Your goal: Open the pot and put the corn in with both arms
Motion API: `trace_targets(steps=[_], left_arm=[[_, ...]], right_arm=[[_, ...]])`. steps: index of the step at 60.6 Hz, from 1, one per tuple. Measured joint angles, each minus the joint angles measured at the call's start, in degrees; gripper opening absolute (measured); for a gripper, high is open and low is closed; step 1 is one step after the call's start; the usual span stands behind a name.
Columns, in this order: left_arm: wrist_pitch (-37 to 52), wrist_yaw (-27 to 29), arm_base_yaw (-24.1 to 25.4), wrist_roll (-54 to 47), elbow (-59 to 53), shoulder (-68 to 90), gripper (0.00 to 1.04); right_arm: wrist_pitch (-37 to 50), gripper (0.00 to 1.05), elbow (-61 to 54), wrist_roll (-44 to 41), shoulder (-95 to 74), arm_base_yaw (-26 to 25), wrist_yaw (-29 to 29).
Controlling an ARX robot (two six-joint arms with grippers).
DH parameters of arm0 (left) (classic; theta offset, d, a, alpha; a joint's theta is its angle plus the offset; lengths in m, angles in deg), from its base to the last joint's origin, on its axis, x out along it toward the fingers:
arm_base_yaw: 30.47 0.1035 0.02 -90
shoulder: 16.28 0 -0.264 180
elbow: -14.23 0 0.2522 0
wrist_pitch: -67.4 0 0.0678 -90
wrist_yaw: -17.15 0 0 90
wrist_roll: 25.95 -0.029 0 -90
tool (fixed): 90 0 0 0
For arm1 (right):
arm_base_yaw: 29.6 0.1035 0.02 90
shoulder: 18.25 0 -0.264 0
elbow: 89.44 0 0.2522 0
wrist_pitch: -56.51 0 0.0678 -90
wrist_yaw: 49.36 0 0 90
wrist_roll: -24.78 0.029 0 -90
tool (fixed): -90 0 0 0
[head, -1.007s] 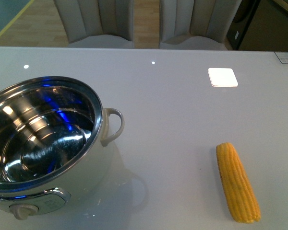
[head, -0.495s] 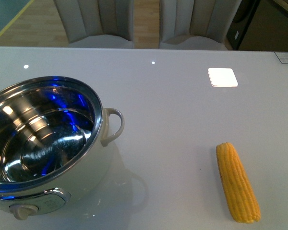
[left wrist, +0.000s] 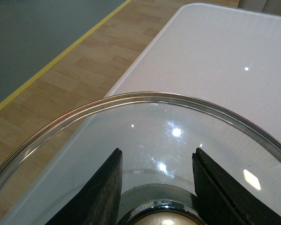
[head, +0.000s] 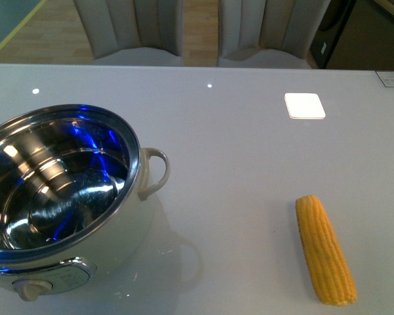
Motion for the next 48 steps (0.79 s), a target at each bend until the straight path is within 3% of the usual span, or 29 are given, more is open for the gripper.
trace_targets(steps=[48], left_arm=[[1.86,-3.74,-1.11,-1.53,5.11,9.68,0.40]], right_arm=[[0.00,0.96,0.00,0.00,0.00,0.00,0.00]])
